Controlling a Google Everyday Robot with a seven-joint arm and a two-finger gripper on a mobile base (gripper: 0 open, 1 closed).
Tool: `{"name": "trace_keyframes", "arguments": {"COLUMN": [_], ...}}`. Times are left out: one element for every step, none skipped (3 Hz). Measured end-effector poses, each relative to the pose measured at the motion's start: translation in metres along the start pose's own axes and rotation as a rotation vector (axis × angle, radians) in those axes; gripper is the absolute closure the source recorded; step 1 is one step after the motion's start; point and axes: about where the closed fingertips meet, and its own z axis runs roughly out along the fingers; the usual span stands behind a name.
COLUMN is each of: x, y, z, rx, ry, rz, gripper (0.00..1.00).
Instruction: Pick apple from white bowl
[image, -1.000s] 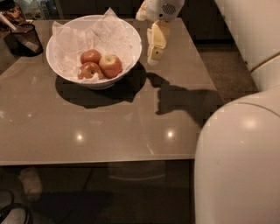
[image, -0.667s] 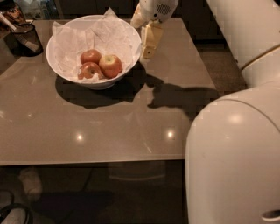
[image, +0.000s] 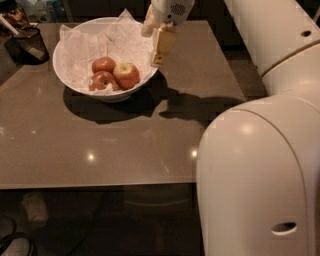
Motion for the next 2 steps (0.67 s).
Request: {"name": "trace_keyframes", "arguments": {"x": [-0.009, -0.023], "y": [-0.006, -0.014], "z": [0.005, 0.011], "rx": [-0.005, -0.004], "ry": [-0.002, -0.005], "rz": [-0.027, -0.062], "gripper": [0.3, 0.31]}}
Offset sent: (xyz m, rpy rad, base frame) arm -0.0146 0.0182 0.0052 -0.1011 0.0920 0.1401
